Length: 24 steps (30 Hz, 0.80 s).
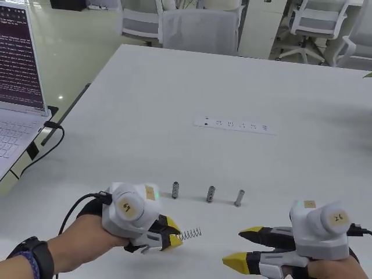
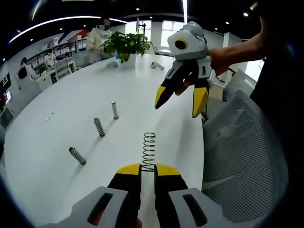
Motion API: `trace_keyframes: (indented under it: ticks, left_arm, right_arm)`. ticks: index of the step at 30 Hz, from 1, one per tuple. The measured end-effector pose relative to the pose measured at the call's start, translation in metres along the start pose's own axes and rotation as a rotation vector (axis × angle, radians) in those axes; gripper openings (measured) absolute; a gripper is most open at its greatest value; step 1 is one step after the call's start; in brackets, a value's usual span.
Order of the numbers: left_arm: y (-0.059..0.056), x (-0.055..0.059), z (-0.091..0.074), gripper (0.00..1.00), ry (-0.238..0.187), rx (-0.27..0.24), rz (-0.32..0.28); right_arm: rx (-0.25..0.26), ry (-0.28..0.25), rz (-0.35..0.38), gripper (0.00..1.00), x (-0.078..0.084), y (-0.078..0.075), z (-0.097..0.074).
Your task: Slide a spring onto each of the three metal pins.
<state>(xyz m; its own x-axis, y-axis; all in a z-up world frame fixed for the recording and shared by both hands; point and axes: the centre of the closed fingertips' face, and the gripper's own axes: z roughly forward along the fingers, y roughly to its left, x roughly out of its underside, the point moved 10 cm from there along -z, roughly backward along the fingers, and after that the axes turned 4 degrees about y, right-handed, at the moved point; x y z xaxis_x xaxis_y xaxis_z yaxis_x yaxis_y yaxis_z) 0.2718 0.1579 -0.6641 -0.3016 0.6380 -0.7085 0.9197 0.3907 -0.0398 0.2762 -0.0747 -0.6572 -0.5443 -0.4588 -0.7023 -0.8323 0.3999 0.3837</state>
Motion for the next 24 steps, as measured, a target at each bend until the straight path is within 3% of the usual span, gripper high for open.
trace_keyframes:
  ticks: [24]
  left_arm:
    - [-0.017,-0.02,0.005,0.02,-0.044,0.038,0.046]
  right_arm:
    - [-0.11,-0.023,-0.049,0.33,-0.019,0.009,0.021]
